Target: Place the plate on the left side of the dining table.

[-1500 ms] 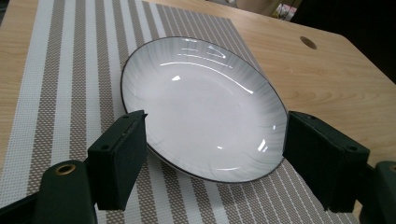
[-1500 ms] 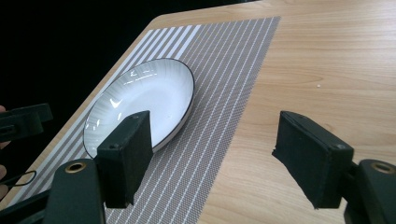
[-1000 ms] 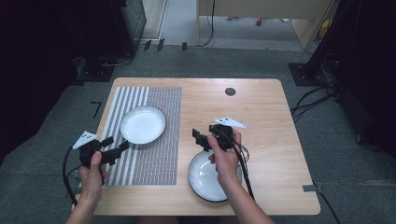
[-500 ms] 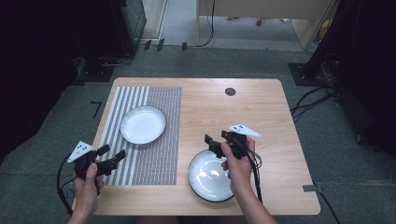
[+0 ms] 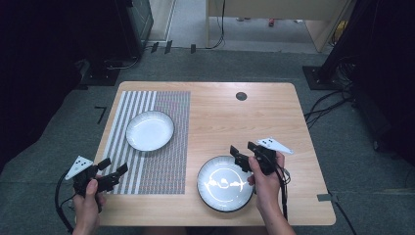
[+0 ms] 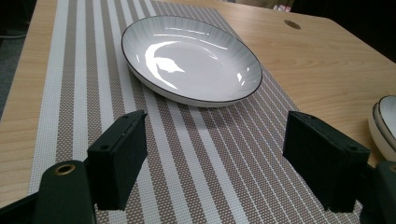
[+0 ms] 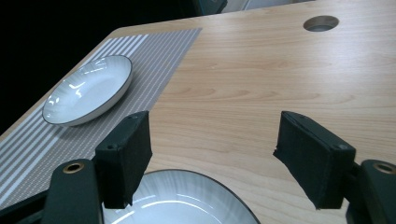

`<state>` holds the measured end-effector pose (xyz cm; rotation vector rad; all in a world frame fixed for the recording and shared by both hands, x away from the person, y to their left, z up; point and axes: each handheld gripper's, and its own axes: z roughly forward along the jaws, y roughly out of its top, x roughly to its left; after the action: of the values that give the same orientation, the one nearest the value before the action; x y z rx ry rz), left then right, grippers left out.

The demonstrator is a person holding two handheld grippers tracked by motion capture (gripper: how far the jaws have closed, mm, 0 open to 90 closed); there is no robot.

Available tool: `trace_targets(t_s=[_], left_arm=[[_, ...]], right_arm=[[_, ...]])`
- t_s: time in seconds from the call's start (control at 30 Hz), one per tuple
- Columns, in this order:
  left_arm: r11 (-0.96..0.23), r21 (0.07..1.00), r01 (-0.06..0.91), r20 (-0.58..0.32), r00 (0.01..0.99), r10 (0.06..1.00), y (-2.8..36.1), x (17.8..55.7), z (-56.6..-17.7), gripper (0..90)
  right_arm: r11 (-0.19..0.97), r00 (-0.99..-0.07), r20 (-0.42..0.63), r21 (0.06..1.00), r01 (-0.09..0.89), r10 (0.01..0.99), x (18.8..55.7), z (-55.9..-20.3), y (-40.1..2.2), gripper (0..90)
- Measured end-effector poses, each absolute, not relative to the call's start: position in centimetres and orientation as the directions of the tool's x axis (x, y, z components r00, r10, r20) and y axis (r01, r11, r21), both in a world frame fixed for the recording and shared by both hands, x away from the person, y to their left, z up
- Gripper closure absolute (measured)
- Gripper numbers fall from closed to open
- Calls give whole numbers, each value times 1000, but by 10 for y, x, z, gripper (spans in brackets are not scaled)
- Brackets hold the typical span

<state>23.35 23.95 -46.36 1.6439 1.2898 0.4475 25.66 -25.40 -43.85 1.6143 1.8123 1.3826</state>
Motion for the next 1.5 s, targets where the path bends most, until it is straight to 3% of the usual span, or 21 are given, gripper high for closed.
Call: trace_targets(t_s=[0.4, 0.67, 0.93, 1.23, 1.5], left_arm=[[32, 852, 522, -240, 336, 911, 252, 219, -475, 219], [-33, 862, 507, -141, 302, 943, 253, 213, -487, 220], [-32, 852, 523, -141, 287, 947, 258, 215, -493, 220], [-40, 836, 548, -117, 248, 962, 268, 214, -504, 219], [-42, 835, 549, -100, 227, 969, 274, 214, -506, 215]], right_arm=[[-143, -232, 311, 827, 544, 921, 233, -459, -297, 247], [-171, -173, 307, 825, 538, 936, 214, -475, -328, 247], [-182, -114, 287, 819, 544, 951, 201, -487, -360, 247], [-145, -21, 183, 840, 524, 983, 193, -498, -399, 256], [-185, 24, 205, 822, 539, 978, 191, -506, -425, 245]])
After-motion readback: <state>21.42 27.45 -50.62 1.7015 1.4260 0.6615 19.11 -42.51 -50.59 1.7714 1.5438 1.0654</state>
